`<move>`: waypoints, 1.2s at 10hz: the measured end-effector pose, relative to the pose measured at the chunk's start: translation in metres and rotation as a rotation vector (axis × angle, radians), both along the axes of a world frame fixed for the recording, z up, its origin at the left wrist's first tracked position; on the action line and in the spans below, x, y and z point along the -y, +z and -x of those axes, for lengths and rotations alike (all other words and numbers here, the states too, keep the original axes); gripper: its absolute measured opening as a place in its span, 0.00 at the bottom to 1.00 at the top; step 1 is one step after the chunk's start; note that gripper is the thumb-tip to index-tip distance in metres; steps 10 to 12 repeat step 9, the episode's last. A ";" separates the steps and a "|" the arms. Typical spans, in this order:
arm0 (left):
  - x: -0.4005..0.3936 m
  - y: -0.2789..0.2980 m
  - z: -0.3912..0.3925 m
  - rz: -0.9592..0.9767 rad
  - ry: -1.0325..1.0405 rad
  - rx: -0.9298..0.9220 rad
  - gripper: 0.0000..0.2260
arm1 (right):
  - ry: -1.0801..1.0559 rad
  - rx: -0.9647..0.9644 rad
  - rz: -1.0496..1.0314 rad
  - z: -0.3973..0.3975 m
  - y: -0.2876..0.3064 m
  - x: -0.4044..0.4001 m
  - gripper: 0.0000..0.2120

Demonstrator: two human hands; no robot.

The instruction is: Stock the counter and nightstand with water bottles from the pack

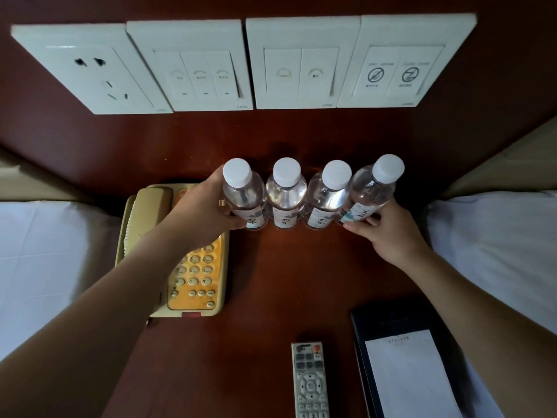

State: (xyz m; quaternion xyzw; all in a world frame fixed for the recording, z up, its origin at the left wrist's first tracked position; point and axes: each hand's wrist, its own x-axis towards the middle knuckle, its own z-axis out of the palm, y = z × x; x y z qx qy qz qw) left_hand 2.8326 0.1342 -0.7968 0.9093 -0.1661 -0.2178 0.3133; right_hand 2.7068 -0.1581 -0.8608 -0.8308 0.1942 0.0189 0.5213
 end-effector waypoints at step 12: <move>-0.008 0.010 0.071 0.362 0.478 0.075 0.32 | -0.371 0.025 -0.154 0.033 0.045 -0.009 0.47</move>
